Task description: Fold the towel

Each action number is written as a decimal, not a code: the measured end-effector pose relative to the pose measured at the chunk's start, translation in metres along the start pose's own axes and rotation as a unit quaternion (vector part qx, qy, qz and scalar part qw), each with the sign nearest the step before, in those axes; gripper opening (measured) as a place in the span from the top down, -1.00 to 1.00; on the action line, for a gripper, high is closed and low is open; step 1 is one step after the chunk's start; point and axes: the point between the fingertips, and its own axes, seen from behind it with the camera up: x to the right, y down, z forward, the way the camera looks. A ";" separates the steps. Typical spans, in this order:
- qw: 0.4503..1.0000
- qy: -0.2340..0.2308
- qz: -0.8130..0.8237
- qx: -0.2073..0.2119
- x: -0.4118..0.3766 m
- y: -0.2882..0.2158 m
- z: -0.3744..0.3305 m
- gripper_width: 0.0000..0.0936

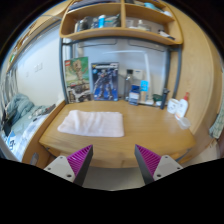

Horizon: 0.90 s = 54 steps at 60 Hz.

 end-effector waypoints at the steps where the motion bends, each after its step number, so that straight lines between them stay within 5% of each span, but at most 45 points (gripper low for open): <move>1: 1.000 -0.004 -0.003 -0.003 -0.012 0.000 0.007 -0.82; 20: 0.996 -0.078 -0.030 -0.045 -0.219 -0.032 0.139 -0.86; 45: 0.994 -0.035 -0.030 -0.098 -0.285 -0.038 0.298 -0.43; 54: 0.995 -0.002 -0.061 -0.083 -0.272 -0.041 0.303 0.30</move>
